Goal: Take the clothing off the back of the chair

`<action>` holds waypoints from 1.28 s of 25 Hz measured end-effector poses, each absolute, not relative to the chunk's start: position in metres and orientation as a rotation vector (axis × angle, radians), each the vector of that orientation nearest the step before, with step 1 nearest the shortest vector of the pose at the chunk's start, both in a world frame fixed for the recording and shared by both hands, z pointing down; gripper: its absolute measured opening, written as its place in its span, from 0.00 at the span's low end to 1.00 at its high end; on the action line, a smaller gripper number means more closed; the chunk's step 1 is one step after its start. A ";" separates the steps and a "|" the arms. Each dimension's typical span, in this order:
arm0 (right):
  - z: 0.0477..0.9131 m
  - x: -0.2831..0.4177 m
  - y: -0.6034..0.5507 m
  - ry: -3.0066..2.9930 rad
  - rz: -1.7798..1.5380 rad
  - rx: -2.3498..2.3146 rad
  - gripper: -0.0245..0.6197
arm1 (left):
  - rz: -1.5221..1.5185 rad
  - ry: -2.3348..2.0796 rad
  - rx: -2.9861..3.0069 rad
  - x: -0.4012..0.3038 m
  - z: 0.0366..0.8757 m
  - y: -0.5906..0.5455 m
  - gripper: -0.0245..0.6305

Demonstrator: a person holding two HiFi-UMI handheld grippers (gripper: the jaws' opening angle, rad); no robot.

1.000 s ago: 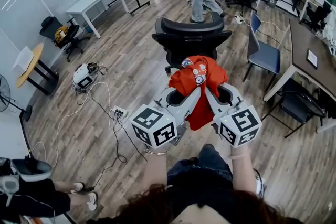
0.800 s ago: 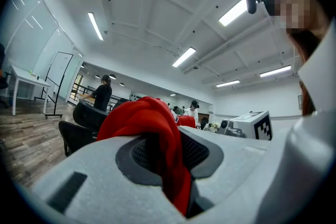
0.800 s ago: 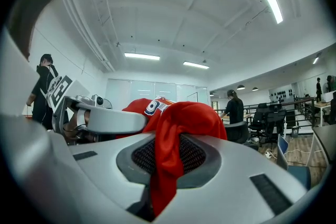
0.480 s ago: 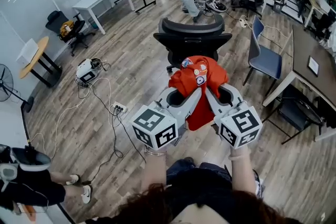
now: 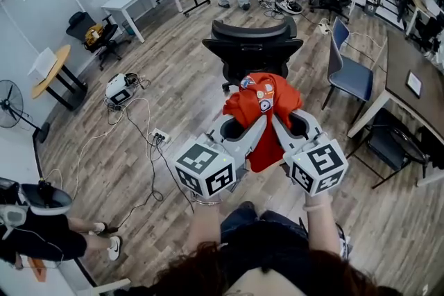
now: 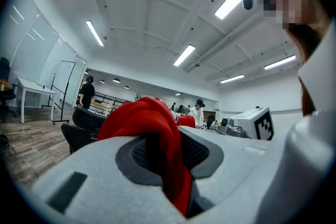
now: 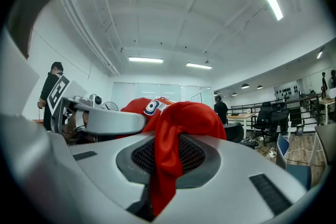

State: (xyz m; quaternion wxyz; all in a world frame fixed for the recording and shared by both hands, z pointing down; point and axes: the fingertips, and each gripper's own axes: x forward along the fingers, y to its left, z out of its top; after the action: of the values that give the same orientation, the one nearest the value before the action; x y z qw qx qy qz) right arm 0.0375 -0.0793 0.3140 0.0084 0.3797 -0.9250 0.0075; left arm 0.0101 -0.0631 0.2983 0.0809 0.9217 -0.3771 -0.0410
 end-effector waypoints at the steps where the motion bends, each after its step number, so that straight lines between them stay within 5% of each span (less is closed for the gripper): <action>1: 0.314 0.040 -0.076 -2.893 0.023 1.183 0.12 | -0.123 -1.132 2.755 0.013 0.298 -0.060 0.17; 32: 0.307 0.086 -0.045 -2.921 0.042 1.146 0.12 | -0.106 -1.161 2.758 0.060 0.291 -0.027 0.17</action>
State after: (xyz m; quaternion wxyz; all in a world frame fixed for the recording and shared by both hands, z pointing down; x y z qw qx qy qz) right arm 0.0863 -0.0447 0.3070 0.0019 0.3652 -0.9308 0.0132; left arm 0.0597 -0.0269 0.2913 0.0737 0.9186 -0.3867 -0.0352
